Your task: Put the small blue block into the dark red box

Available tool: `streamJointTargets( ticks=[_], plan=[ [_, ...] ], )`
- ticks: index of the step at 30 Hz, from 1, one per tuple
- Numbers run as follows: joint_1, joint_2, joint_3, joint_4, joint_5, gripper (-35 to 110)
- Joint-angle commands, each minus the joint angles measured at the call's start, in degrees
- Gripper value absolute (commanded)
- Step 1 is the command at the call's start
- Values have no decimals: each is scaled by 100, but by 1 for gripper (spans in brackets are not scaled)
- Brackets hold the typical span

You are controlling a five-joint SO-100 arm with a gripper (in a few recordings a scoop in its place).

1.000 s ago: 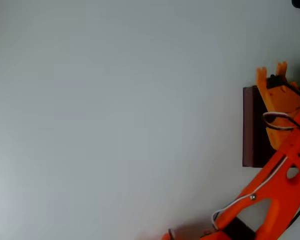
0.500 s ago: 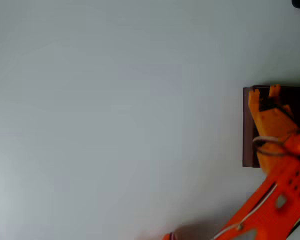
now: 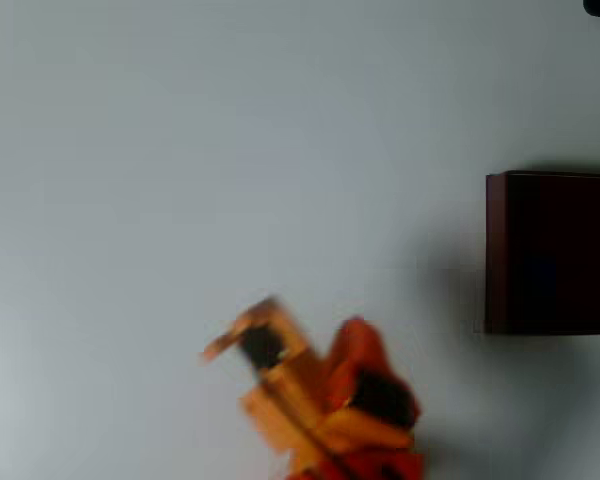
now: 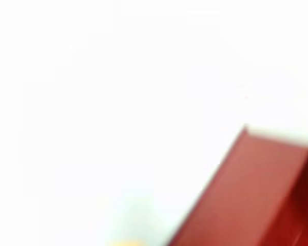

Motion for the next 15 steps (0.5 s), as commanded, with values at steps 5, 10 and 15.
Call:
streamJointTargets(
  ticks=[5,10,15],
  plan=[
    [-1696,1758,1389,352,-1512,0],
    [-2285,1758,1784,475,-2338,0],
    [-2505,1758,2338,316,-2681,0]
  ],
)
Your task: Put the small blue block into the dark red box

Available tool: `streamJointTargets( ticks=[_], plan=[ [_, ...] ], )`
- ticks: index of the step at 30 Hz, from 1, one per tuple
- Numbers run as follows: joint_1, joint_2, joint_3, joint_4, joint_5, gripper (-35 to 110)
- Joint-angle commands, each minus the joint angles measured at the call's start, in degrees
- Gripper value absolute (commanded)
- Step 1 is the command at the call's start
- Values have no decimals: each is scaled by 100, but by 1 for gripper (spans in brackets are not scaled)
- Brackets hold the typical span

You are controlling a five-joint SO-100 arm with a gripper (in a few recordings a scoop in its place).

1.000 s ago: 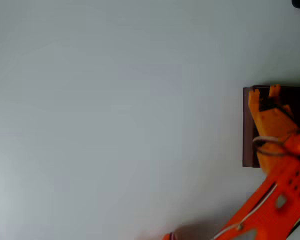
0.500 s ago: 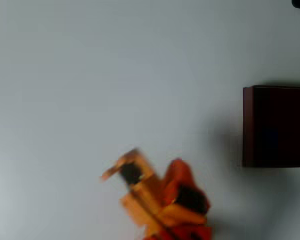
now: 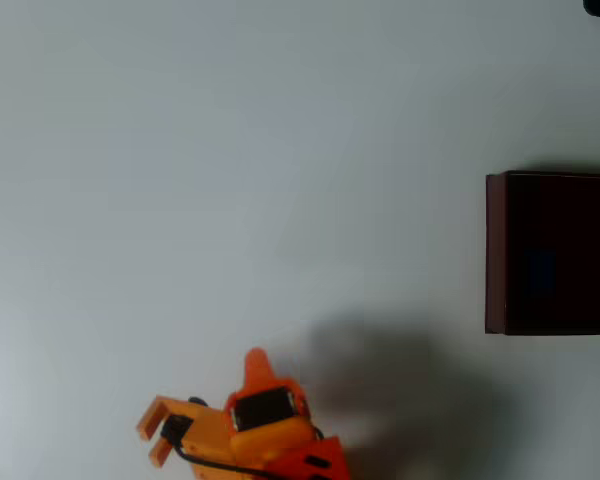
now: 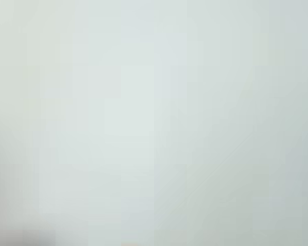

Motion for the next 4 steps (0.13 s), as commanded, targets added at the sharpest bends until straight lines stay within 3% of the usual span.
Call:
streamJointTargets(
  ticks=[1,4],
  plan=[
    [-123,44,176,18,-211,0],
    [-158,44,325,-79,-141,0]
  ],
)
